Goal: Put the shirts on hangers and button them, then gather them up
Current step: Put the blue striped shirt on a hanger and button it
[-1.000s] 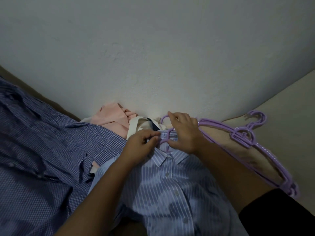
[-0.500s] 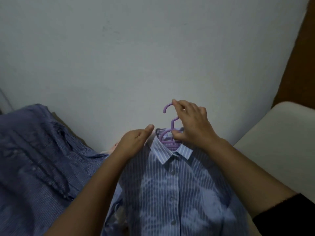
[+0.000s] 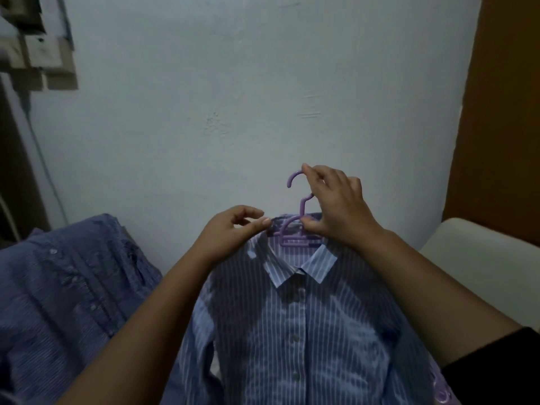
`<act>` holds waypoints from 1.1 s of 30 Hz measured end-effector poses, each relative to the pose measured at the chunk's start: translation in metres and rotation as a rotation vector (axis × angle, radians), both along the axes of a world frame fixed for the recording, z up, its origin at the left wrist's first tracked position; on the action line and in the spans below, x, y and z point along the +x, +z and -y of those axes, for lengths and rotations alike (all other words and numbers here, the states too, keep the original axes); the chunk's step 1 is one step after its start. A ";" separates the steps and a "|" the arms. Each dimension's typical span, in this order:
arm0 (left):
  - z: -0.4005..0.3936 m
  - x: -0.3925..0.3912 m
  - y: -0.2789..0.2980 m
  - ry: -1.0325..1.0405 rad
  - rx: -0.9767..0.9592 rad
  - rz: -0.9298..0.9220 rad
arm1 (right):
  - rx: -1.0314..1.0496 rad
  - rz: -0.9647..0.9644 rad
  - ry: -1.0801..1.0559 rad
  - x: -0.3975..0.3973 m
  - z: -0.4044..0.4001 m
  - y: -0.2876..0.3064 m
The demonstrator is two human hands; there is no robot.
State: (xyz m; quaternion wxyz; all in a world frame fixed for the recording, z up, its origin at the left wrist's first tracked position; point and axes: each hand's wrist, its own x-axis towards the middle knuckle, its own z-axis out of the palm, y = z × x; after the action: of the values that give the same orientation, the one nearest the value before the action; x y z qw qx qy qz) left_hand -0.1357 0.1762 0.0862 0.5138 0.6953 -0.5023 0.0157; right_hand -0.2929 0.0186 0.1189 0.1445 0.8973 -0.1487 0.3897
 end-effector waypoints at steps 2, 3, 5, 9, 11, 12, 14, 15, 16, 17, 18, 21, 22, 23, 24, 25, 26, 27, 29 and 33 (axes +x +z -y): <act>0.007 -0.013 0.012 -0.019 0.041 0.077 | -0.022 0.001 0.028 0.002 -0.006 0.004; 0.011 -0.017 0.016 -0.022 0.086 0.139 | -0.028 -0.001 0.043 0.002 -0.008 0.006; 0.016 -0.020 0.023 0.007 0.104 0.193 | -0.039 0.002 0.071 0.001 -0.010 0.012; 0.012 -0.020 0.039 0.092 -0.094 0.128 | -0.043 0.035 0.104 -0.004 -0.010 0.025; 0.007 -0.022 0.049 0.039 0.026 0.173 | -0.036 0.041 0.129 -0.005 -0.012 0.030; 0.005 -0.024 0.054 0.010 0.117 0.208 | -0.032 0.046 0.139 -0.005 -0.014 0.031; 0.003 -0.027 0.061 0.009 0.165 0.224 | -0.016 0.051 0.145 -0.004 -0.017 0.033; 0.003 -0.028 0.064 0.012 0.122 0.181 | -0.004 0.061 0.150 -0.002 -0.017 0.034; 0.004 -0.029 0.064 0.007 0.063 0.116 | 0.006 0.079 0.162 -0.001 -0.018 0.035; 0.006 -0.030 0.064 -0.006 0.006 0.052 | 0.014 0.097 0.179 0.000 -0.018 0.037; 0.007 -0.032 0.064 -0.019 -0.037 -0.005 | 0.021 0.107 0.200 0.001 -0.019 0.038; 0.008 -0.030 0.065 -0.037 -0.105 -0.108 | 0.020 0.081 0.265 0.000 -0.022 0.040; 0.008 -0.028 0.065 -0.022 -0.110 -0.111 | 0.017 0.071 0.279 0.000 -0.023 0.039; 0.007 -0.027 0.064 -0.001 -0.104 -0.098 | 0.019 0.065 0.288 0.000 -0.024 0.039; 0.007 -0.027 0.063 0.020 -0.092 -0.076 | 0.026 0.066 0.294 0.001 -0.023 0.038; 0.005 -0.026 0.062 0.039 -0.078 -0.041 | 0.037 0.071 0.294 0.001 -0.022 0.038; 0.002 -0.027 0.061 0.051 -0.060 -0.001 | 0.053 0.080 0.290 0.002 -0.020 0.038; -0.002 -0.026 0.060 0.053 -0.032 0.038 | 0.073 0.090 0.285 0.002 -0.017 0.039; -0.015 -0.023 0.058 0.014 0.057 0.103 | 0.112 0.103 0.282 0.002 -0.013 0.038; -0.035 -0.017 0.053 -0.144 0.180 0.075 | 0.151 0.100 0.304 0.006 -0.013 0.035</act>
State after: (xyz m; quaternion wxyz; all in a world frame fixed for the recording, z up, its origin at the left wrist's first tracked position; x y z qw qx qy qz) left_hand -0.1524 0.2113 0.1390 0.4297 0.6999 -0.5691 -0.0404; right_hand -0.2867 0.0318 0.1541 0.0087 0.8972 -0.0473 0.4391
